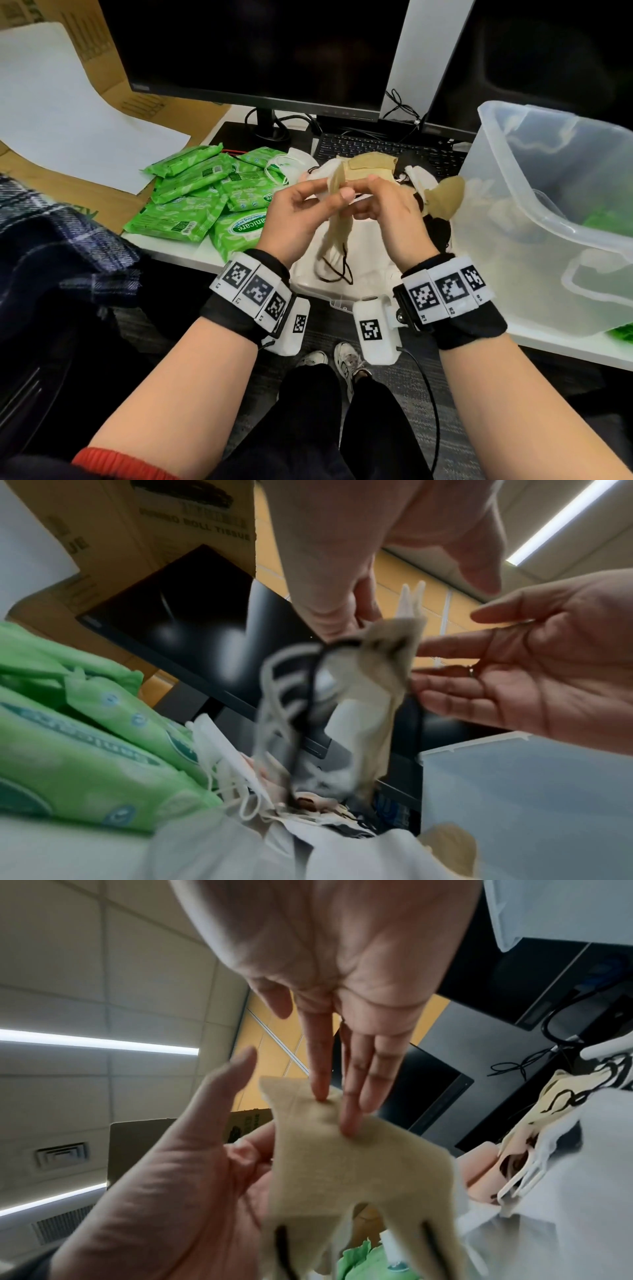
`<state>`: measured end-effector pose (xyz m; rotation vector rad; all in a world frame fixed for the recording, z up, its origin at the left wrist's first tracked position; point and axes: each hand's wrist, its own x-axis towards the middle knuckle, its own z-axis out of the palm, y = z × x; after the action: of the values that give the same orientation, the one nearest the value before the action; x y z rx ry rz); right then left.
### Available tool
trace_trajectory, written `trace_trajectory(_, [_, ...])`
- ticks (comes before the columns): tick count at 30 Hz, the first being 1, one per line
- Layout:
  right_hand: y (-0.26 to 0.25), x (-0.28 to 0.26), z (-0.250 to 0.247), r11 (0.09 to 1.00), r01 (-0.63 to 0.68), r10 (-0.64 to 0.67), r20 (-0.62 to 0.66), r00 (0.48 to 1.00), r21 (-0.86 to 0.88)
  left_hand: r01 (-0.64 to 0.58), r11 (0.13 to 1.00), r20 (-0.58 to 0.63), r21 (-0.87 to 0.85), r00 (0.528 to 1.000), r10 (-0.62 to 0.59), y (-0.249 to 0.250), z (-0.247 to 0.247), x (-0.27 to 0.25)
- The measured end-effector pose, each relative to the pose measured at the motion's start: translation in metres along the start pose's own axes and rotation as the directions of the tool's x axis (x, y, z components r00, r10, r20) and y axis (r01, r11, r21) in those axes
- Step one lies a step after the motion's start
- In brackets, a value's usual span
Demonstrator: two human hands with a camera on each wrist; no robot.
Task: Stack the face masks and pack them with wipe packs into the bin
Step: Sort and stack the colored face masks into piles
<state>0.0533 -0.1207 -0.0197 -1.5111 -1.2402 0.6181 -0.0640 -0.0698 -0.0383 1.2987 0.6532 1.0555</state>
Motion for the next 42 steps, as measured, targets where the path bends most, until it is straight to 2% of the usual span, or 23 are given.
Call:
trace_trajectory(2, [0.001, 0.0, -0.004, 0.992, -0.028, 0.023, 0.043, 0.999, 0.123, -0.014, 0.999, 0.007, 0.046, 1.0, 0.013, -0.001, -0.003, -0.001])
trace_trajectory(3, [0.001, 0.0, -0.006, 0.993, -0.021, 0.015, 0.055, 0.998, 0.115, -0.022, 0.997, 0.013, 0.076, 1.0, 0.021, -0.002, -0.004, -0.001])
trace_trajectory(8, [0.011, 0.001, -0.009, 0.994, 0.104, -0.105, 0.067, 0.992, 0.024, -0.03, 0.981, -0.032, 0.193, 0.999, 0.037, -0.003, -0.002, 0.001])
trace_trajectory(10, [0.011, 0.002, -0.012, 0.979, 0.178, -0.173, 0.059, 0.983, -0.098, -0.026, 0.975, -0.015, 0.222, 0.999, 0.031, -0.002, -0.003, 0.002])
trace_trajectory(12, [0.01, 0.003, -0.014, 0.958, 0.198, -0.192, 0.047, 0.98, -0.208, -0.033, 0.966, 0.013, 0.255, 0.999, 0.03, -0.002, -0.004, 0.001])
trace_trajectory(15, [0.006, 0.005, -0.019, 0.945, 0.155, -0.151, 0.037, 0.988, -0.287, -0.035, 0.964, 0.035, 0.264, 0.999, 0.027, -0.002, -0.007, 0.0])
trace_trajectory(19, [0.005, 0.007, -0.024, 0.915, 0.17, -0.155, 0.07, 0.985, -0.367, -0.031, 0.962, 0.044, 0.269, 0.999, 0.02, -0.003, -0.01, 0.0])
trace_trajectory(26, [0.0, 0.009, -0.018, 0.951, 0.169, -0.156, 0.072, 0.985, -0.258, -0.057, 0.964, 0.089, 0.261, 0.995, 0.034, -0.006, -0.01, 0.001])
trace_trajectory(28, [0.002, 0.008, -0.017, 0.966, 0.131, -0.118, 0.073, 0.99, -0.223, -0.07, 0.97, 0.093, 0.233, 0.994, 0.05, -0.008, -0.011, 0.002])
trace_trajectory(31, [0.005, 0.007, -0.017, 0.972, 0.048, -0.029, 0.085, 0.996, -0.228, -0.095, 0.968, 0.023, 0.233, 0.995, 0.093, -0.01, -0.012, 0.003])
trace_trajectory(33, [0.004, 0.007, -0.018, 0.984, -0.011, 0.011, 0.0, 1.0, -0.179, -0.146, 0.908, -0.067, 0.393, 0.98, 0.187, -0.01, -0.013, 0.001])
trace_trajectory(35, [0.004, 0.008, -0.019, 0.998, -0.054, 0.05, -0.098, 0.994, -0.034, -0.221, 0.821, 0.006, 0.527, 0.966, 0.257, -0.011, -0.014, -0.003])
trace_trajectory(37, [0.001, 0.009, -0.017, 0.993, -0.076, 0.086, -0.11, 0.99, 0.09, -0.281, 0.788, 0.188, 0.548, 0.959, 0.211, -0.011, -0.01, -0.008])
trace_trajectory(39, [-0.005, 0.006, -0.012, 0.98, -0.083, 0.093, -0.046, 0.995, 0.18, -0.326, 0.794, 0.33, 0.512, 0.929, 0.169, -0.013, -0.005, -0.012])
trace_trajectory(41, [-0.012, 0.002, -0.008, 0.98, -0.083, 0.074, 0.055, 0.996, 0.179, -0.333, 0.812, 0.351, 0.48, 0.921, 0.17, -0.015, -0.004, -0.014])
trace_trajectory(42, [-0.013, 0.0, -0.008, 0.984, -0.082, 0.066, 0.101, 0.993, 0.158, -0.296, 0.844, 0.321, 0.446, 0.934, 0.158, -0.016, -0.004, -0.013])
